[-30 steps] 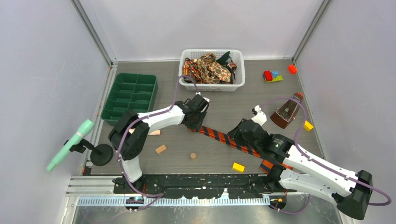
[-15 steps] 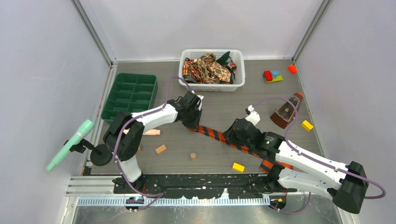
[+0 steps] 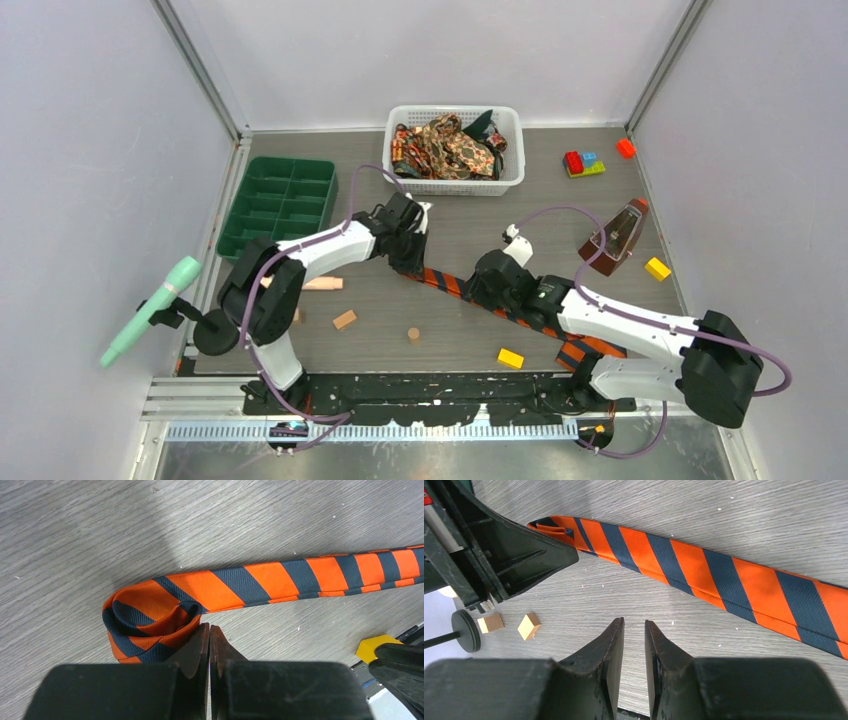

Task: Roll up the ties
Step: Roll the tie at the center of the board.

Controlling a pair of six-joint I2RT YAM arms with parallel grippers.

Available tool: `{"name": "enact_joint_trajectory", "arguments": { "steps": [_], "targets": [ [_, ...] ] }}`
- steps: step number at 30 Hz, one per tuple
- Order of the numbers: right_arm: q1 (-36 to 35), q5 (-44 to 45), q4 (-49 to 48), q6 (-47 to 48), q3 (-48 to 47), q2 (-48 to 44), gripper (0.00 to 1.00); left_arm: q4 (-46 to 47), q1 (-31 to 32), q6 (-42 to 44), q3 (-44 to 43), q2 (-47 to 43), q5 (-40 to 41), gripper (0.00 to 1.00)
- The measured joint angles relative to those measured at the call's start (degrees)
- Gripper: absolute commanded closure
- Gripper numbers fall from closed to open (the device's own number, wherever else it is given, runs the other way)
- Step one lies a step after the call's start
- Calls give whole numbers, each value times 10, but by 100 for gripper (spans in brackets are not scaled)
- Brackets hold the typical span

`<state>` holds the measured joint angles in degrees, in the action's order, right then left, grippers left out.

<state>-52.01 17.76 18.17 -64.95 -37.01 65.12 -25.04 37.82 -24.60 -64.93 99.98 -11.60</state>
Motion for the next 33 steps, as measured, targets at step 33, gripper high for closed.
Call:
{"name": "enact_joint_trajectory", "arguments": {
  "steps": [33],
  "targets": [
    [9,-27,-39,44,-105,135,93,32,-113,-31,39,-155,-47,100]
  ]
}}
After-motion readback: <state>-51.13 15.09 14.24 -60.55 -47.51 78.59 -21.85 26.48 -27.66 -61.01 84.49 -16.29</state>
